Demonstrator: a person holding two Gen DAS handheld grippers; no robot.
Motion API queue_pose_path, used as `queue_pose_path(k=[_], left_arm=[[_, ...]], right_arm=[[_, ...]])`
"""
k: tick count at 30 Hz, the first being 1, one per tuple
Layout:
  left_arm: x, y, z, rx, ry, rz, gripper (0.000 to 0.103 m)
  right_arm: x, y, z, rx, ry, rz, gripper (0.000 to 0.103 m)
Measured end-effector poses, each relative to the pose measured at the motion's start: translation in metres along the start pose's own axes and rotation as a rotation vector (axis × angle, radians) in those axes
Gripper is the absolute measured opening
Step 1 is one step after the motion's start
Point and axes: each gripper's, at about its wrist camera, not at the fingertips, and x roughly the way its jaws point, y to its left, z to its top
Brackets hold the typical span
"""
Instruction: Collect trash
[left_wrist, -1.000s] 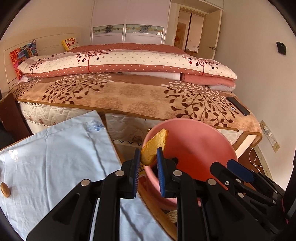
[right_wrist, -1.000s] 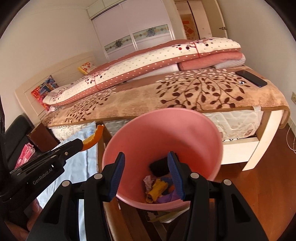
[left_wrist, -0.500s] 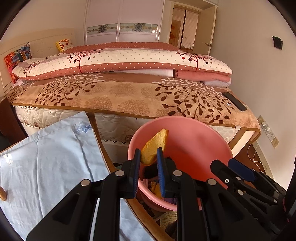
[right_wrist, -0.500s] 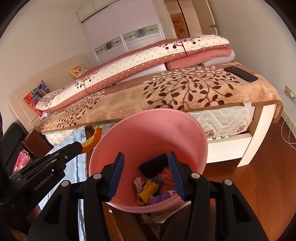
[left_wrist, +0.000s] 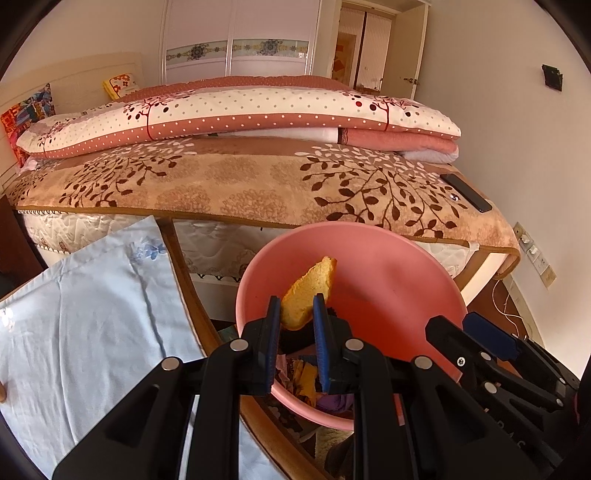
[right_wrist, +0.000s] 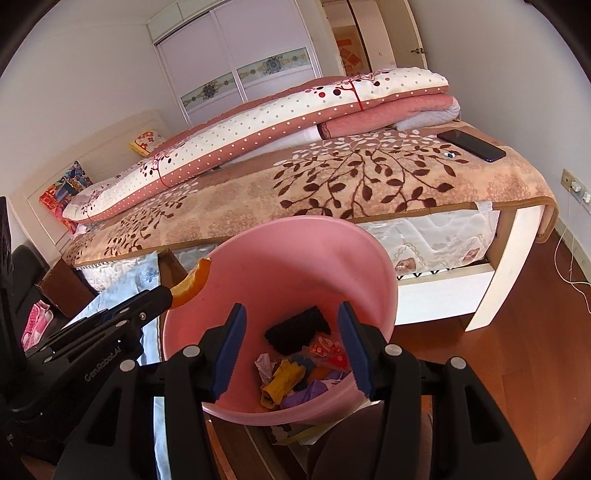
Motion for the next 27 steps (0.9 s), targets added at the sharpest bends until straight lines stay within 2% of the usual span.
queue_pose_path(k=[27], left_arm=[[0.0069, -0.0093, -0.0015, 0.015, 0.013, -0.037, 0.020]], right_arm=[[0.0027, -0.0085, -0.0040, 0.010, 0.011, -0.007, 0.051]])
